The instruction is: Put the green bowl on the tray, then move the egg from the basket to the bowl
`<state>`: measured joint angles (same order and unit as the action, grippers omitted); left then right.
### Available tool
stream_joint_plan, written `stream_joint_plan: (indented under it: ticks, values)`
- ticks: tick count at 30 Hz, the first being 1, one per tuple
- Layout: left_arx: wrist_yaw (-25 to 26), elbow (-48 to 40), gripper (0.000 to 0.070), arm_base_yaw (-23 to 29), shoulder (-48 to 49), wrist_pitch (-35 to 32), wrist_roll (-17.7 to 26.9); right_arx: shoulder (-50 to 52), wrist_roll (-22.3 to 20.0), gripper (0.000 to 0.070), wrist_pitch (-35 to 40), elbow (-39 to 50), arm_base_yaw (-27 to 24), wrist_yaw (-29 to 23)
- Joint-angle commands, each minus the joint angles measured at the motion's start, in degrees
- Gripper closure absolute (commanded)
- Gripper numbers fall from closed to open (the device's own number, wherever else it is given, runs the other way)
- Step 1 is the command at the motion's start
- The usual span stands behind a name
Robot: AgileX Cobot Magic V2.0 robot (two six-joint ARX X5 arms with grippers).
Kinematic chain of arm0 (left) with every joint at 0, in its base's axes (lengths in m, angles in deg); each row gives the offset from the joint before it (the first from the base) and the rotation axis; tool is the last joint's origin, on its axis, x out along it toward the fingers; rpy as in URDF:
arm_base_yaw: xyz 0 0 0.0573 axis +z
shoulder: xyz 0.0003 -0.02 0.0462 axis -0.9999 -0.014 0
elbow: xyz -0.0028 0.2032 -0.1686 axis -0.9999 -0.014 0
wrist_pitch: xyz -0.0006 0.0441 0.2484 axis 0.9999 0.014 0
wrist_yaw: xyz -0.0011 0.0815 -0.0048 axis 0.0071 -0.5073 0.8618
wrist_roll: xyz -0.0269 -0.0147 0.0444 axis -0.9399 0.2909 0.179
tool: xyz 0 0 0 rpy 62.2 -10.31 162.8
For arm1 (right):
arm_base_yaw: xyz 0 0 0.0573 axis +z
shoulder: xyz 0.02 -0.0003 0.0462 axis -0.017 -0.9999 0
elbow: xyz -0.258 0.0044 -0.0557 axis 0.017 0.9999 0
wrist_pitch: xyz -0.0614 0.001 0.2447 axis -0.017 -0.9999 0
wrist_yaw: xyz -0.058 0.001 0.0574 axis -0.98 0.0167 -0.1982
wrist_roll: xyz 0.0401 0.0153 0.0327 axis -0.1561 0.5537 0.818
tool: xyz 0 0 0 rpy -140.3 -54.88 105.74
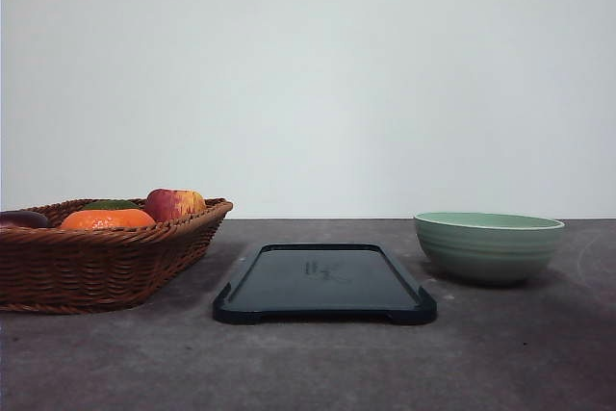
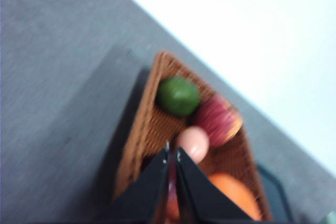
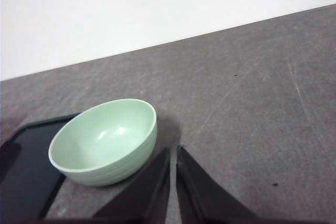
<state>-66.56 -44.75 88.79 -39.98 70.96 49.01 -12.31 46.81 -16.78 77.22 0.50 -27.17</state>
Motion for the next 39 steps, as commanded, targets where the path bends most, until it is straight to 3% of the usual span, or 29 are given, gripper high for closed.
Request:
stream_joint_plan:
  ticks: [1, 4, 7, 12, 15, 22, 27, 39]
  values:
    - [-0.02, -1.07, 0.069, 0.02, 0.11, -3.76, 0.0, -0.07, 1.38, 0.0687, 1.79, 0.22, -0.09, 0.15]
    - [-0.02, -1.07, 0.069, 0.02, 0.11, -9.7, 2.87, -0.07, 1.49, 0.069, 5.26, 0.15, -0.09, 1.01]
    - [-0.02, -0.92, 0.0691, 0.02, 0.11, -14.52, 5.41, -0.07, 4.49, 0.0691, 9.69, -0.07, -0.09, 1.22]
    - [-0.02, 2.67, 0.0691, 0.02, -0.03, -14.22, 8.44, -0.32, 5.66, 0.0693, 8.23, -3.67, -0.09, 1.18]
    - [-0.04, 7.36, 0.069, 0.02, -1.04, -10.18, 9.83, -1.63, 5.62, 0.0693, 6.27, -7.13, -0.09, 1.12]
    - [0.0, 23.15, 0.0691, 0.02, -10.56, 2.12, 19.72, -10.03, 4.7, 0.0694, 0.79, -18.01, -0.09, 0.07]
    - [1.54, 34.25, 0.0692, 0.02, -21.26, 8.46, 21.56, -19.57, 0.25, 0.0693, -3.72, -26.83, -0.09, 0.58]
    - [11.97, 51.39, 0.0691, -0.02, -44.07, 19.94, 29.79, -42.76, -11.32, 0.0693, -20.09, -46.29, -0.04, 10.21]
